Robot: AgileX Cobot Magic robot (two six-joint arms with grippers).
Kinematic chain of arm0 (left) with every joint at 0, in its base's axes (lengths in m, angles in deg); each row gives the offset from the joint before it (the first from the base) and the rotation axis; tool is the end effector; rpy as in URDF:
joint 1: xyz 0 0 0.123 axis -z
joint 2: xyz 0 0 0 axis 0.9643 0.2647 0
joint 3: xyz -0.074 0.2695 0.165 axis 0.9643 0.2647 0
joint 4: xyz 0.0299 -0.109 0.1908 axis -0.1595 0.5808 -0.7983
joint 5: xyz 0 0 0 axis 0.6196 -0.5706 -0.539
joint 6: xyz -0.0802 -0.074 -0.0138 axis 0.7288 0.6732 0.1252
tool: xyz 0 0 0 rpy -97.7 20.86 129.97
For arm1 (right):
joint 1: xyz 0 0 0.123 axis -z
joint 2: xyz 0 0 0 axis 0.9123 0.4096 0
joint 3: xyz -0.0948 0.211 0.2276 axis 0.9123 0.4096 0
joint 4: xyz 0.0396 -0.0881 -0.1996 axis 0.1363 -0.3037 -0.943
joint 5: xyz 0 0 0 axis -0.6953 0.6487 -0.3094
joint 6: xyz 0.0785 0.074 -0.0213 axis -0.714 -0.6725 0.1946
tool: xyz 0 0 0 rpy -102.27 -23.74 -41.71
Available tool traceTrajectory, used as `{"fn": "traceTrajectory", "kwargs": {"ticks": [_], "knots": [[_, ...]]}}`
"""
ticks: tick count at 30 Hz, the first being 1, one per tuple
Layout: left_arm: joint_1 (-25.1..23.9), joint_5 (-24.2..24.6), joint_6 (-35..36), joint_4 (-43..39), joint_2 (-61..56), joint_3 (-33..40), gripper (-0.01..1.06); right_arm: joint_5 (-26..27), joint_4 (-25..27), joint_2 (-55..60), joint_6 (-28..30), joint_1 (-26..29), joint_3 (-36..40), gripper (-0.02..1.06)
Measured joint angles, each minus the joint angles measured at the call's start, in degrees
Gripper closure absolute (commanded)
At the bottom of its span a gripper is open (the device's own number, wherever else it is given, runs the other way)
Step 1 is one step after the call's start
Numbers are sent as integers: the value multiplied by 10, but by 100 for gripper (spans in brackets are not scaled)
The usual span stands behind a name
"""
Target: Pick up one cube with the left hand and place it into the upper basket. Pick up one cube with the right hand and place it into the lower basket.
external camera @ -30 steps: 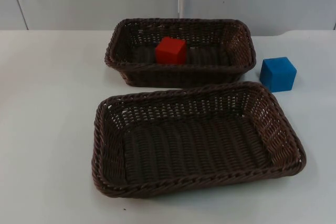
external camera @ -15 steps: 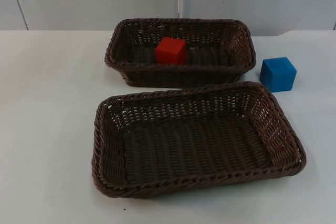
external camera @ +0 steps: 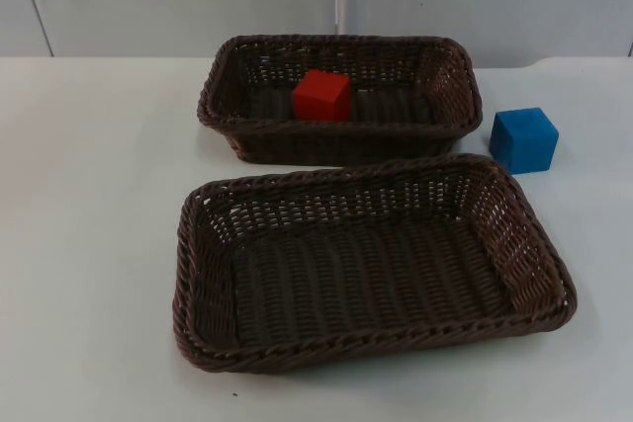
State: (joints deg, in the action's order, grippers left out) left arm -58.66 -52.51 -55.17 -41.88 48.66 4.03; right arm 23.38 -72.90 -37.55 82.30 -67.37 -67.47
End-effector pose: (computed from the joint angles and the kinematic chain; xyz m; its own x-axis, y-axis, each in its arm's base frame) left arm 0.2423 -0.0889 0.4209 -0.4155 0.1144 -0.9024 0.4167 0.9058 -0.0770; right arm -0.0570 -0.0093 0.2564 -0.4647 -0.0170 -0.8853 0.0329 0.9988 -0.0365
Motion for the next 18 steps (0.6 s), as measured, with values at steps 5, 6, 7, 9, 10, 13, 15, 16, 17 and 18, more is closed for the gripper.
{"fn": "traceTrajectory", "kwargs": {"ticks": [5,6,7,9,10,13,15,16,17,18], "knots": [[0,0,1,0,-69,61,8,0,0,0,0,0,0,-1],[0,0,1,0,-69,61,8,0,0,0,0,0,0,-1],[0,0,1,0,-87,75,8,0,0,0,0,0,0,-1],[0,4,1,-1,-122,106,8,0,0,0,0,0,0,-1],[0,6,1,-2,-141,122,8,0,0,0,0,0,0,-1],[0,12,1,-2,-182,152,8,0,0,0,0,0,0,-1],[0,20,1,-2,-222,182,8,0,0,0,0,0,0,-1],[0,24,1,-2,-243,196,8,0,0,0,0,0,0,-1],[0,24,1,-2,-243,196,8,0,0,0,0,0,0,-1],[0,31,1,-2,-261,211,8,0,0,0,0,0,0,-1]]}}
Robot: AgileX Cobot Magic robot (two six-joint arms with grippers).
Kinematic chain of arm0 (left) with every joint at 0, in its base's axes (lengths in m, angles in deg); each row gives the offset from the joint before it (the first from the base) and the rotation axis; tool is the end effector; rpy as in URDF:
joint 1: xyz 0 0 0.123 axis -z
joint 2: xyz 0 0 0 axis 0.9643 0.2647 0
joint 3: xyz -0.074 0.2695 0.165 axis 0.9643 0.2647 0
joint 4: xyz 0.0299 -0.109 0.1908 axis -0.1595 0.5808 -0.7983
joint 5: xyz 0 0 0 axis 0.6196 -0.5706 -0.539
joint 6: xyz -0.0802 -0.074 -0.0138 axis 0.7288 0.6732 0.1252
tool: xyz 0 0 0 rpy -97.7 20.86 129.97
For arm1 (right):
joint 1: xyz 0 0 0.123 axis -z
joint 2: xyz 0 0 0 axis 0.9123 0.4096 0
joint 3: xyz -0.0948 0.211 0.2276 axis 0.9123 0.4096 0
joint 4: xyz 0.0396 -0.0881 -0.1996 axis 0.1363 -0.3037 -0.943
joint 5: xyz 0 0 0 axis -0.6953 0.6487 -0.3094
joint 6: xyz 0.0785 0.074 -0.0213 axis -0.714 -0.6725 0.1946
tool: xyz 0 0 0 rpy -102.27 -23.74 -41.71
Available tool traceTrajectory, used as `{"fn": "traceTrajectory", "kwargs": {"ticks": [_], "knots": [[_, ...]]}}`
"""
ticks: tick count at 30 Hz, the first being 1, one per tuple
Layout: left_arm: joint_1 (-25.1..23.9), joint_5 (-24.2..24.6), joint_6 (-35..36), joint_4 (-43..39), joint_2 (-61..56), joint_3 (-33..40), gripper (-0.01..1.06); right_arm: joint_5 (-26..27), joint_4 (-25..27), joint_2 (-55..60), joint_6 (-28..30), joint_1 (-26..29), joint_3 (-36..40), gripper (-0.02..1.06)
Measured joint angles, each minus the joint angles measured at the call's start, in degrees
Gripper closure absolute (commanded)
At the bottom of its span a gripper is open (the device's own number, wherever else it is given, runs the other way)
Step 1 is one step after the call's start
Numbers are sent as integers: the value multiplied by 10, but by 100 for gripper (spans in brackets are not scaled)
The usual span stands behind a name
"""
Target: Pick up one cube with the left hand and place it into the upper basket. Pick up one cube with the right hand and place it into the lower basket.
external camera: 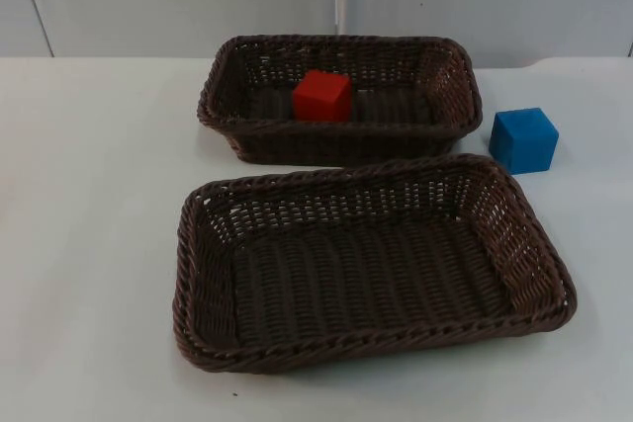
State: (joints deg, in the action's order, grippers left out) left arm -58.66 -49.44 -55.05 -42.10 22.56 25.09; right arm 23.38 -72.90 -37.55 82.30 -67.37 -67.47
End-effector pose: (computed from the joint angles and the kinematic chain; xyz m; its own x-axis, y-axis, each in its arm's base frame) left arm 0.1112 -0.0531 0.3846 -0.3796 0.1149 -0.9180 0.4361 0.8973 -0.0680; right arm -0.0570 -0.0093 0.2564 -0.4647 -0.0170 -0.8853 0.0329 0.9988 -0.0365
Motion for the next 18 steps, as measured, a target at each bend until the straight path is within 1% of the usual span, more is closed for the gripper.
{"fn": "traceTrajectory", "kwargs": {"ticks": [3,4,8,10,18], "knots": [[0,25,0,-2,-59,32,8,0,0,0,0,0,0,-1],[0,25,0,-2,-59,32,8,0,0,0,0,0,0,-1],[0,67,1,-10,-117,56,8,0,0,0,0,0,0,-1],[0,79,12,-23,-137,72,8,0,0,0,0,0,0,-1],[0,95,25,-54,-170,102,8,0,0,0,0,0,0,-1]]}}
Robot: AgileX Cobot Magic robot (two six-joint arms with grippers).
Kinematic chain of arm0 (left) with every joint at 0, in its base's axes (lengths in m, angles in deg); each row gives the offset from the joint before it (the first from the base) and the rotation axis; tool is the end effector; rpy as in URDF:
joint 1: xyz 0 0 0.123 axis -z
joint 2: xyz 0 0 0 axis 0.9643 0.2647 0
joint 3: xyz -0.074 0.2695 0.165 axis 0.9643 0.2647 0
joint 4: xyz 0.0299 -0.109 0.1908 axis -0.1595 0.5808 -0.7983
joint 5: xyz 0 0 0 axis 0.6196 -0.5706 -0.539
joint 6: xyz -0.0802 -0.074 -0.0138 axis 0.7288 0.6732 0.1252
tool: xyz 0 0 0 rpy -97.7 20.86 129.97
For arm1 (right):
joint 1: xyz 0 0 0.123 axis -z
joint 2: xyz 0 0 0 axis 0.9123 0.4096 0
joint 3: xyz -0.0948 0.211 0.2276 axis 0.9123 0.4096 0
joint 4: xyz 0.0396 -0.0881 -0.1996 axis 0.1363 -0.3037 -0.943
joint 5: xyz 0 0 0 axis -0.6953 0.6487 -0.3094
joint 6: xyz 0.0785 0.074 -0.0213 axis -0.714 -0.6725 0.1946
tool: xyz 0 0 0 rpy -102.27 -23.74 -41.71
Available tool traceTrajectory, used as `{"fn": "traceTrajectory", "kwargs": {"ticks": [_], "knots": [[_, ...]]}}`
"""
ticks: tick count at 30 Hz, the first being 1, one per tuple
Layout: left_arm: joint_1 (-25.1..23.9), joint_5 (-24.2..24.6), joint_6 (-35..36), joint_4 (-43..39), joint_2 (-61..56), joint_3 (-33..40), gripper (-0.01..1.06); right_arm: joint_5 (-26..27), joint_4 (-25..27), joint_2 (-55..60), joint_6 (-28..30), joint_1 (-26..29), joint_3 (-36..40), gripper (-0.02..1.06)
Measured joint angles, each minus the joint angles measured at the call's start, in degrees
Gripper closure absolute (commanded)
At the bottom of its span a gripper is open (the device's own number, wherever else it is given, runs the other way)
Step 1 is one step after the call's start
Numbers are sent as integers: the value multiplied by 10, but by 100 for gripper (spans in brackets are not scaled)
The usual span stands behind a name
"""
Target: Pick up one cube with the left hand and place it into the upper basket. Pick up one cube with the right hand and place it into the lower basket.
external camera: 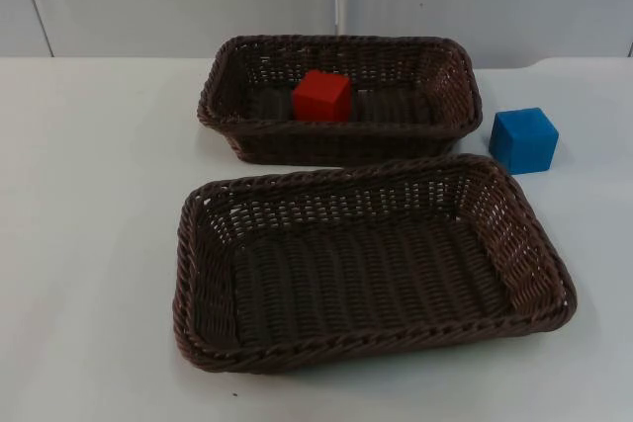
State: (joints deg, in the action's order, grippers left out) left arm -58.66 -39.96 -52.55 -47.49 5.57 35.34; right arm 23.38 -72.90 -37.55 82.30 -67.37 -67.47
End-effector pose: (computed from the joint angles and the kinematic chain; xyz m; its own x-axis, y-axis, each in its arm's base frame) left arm 0.0377 -0.0311 0.3357 -0.4023 0.1884 -0.8959 0.4528 0.8915 -0.0158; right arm -0.0570 -0.0093 0.2564 -0.4647 -0.0170 -0.8853 0.0329 0.9988 -0.0365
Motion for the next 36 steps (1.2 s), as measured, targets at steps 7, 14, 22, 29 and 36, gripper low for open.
{"fn": "traceTrajectory", "kwargs": {"ticks": [7,14,22,29,36], "knots": [[0,0,0,-5,-10,20,8,0,0,0,0,0,0,-1],[0,0,1,-6,-10,23,8,0,0,0,0,0,0,-1],[0,0,1,-7,-10,23,8,0,1,0,0,0,0,-1],[0,0,1,-8,-10,23,8,0,1,0,0,0,0,-1],[0,0,1,-8,-10,23,8,0,2,0,0,0,0,-1]]}}
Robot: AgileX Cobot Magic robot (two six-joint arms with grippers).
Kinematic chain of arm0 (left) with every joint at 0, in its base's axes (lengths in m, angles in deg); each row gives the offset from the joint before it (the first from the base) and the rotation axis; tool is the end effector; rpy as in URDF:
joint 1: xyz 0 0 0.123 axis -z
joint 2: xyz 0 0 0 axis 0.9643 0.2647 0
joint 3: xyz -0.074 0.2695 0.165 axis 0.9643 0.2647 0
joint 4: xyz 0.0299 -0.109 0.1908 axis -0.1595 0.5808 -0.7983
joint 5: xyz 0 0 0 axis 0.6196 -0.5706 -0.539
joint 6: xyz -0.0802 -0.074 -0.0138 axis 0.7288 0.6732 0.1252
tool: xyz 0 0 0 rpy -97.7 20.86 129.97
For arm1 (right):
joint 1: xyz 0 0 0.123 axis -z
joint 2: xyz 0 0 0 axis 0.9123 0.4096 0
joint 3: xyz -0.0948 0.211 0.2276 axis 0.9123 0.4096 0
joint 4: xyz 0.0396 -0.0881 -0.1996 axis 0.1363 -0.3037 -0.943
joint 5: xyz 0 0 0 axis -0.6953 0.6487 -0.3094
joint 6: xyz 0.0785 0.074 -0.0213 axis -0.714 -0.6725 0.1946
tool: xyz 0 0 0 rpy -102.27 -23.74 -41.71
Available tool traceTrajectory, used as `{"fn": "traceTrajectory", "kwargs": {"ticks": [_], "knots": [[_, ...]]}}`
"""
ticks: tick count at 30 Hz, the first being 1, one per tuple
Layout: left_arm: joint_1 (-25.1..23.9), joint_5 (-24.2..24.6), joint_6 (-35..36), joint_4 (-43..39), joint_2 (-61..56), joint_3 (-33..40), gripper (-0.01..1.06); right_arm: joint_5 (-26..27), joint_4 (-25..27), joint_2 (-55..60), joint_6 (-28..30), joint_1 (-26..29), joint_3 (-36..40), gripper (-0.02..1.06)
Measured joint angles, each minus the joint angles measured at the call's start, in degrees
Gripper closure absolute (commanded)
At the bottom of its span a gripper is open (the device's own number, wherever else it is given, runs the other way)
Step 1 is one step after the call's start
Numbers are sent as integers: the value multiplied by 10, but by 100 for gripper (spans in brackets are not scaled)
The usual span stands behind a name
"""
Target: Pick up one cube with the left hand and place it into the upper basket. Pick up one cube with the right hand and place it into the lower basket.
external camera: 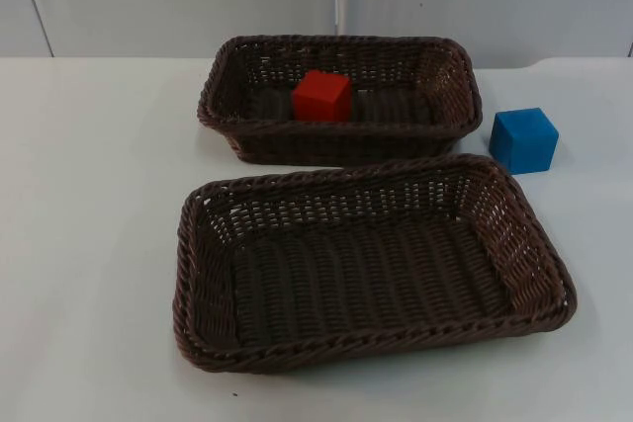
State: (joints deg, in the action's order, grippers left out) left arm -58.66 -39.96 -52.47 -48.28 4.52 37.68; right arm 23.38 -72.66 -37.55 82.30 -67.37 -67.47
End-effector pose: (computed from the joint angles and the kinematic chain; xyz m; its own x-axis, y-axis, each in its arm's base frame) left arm 0.0351 -0.0294 0.3236 -0.4194 0.2032 -0.8848 0.4496 0.8932 -0.0080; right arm -0.0570 -0.0089 0.2564 -0.4647 -0.0151 -0.8853 0.0305 0.9990 -0.0330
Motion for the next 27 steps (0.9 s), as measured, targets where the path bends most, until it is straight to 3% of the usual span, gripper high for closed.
{"fn": "traceTrajectory", "kwargs": {"ticks": [10,27], "knots": [[0,0,0,0,0,0,8,22,0,14,0,0,-14,-1],[0,0,0,-1,0,0,8,193,0,362,-5,0,-149,-1]]}}
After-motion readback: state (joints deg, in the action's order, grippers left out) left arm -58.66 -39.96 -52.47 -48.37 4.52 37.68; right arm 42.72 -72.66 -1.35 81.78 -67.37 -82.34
